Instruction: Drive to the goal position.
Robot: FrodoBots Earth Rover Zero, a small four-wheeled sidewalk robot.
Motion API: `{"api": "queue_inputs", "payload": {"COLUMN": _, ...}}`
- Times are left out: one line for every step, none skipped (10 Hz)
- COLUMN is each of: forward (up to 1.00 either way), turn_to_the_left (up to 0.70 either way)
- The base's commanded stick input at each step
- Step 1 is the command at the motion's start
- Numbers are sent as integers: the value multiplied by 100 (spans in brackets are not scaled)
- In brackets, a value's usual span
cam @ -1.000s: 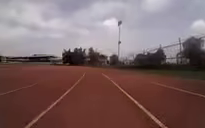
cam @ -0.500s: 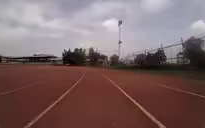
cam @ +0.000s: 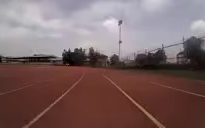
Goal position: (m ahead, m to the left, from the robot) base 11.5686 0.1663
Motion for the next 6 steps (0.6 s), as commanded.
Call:
{"api": "queue_inputs", "payload": {"forward": 45, "turn_to_the_left": 0}}
{"api": "queue_inputs", "payload": {"forward": 45, "turn_to_the_left": 0}}
{"api": "queue_inputs", "payload": {"forward": 45, "turn_to_the_left": 0}}
{"api": "queue_inputs", "payload": {"forward": 45, "turn_to_the_left": 0}}
{"api": "queue_inputs", "payload": {"forward": 45, "turn_to_the_left": 0}}
{"api": "queue_inputs", "payload": {"forward": 45, "turn_to_the_left": 0}}
